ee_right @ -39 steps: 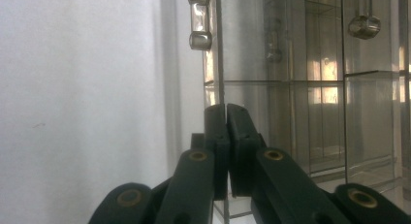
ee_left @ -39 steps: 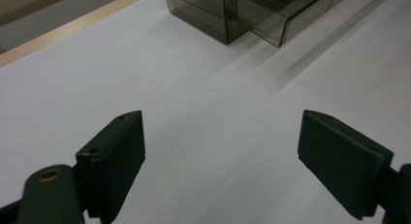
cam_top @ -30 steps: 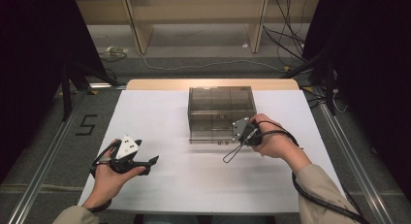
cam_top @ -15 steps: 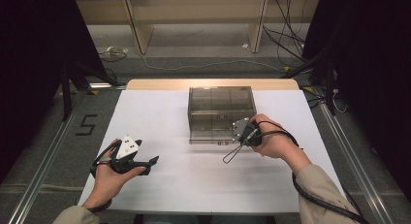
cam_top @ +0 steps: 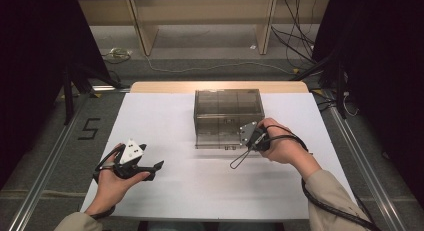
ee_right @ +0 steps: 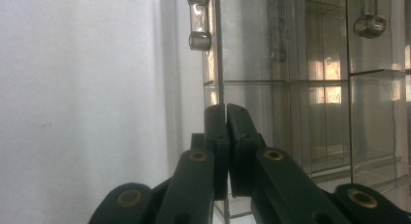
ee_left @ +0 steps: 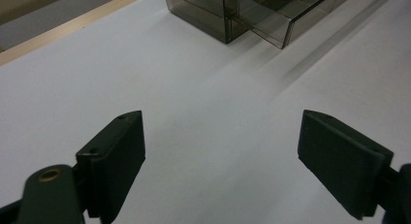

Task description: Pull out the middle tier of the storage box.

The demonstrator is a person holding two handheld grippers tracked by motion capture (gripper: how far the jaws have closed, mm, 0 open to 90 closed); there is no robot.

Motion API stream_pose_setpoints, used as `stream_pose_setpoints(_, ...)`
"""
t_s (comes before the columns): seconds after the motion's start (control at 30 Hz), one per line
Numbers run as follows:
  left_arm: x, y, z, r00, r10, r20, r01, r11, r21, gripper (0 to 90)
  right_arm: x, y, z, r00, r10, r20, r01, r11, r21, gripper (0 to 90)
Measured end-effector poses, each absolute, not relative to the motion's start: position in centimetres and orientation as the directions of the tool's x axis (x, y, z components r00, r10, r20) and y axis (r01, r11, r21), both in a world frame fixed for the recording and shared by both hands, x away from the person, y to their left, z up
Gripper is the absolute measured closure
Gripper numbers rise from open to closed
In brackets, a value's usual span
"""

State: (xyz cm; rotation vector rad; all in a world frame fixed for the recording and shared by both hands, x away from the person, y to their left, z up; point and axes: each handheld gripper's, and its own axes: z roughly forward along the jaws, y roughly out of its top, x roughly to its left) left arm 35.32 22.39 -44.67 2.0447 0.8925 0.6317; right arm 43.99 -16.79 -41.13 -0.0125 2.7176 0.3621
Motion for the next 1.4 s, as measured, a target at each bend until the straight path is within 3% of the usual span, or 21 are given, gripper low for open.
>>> stream_pose_setpoints(0.57, 35.31, 22.4, -44.66, 0.626, 0.77, 0.121, 0.371, -0.431, 0.822, 17.3, 43.95, -17.03, -41.3, -0.921, 0.065, -0.384, -0.046, 0.961, 0.274, 88.4)
stream_pose_setpoints(0.9, 35.31, 22.41, -44.63, 0.626, 0.77, 0.122, 0.371, -0.431, 0.822, 17.3, 44.05, -17.05, -41.57, -0.917, 0.083, -0.389, -0.035, 0.957, 0.287, 83.7)
stream_pose_setpoints(1.1, 35.32, 22.42, -44.63, 0.626, 0.77, 0.122, 0.37, -0.432, 0.822, 17.3, 43.99, -17.03, -41.54, -0.916, 0.138, -0.377, 0.009, 0.946, 0.325, 73.1)
stream_pose_setpoints(1.4, 35.31, 22.41, -44.61, 0.627, 0.769, 0.124, 0.368, -0.433, 0.823, 17.4, 43.82, -17.65, -42.08, -0.89, 0.314, -0.332, 0.127, 0.868, 0.48, 56.6)
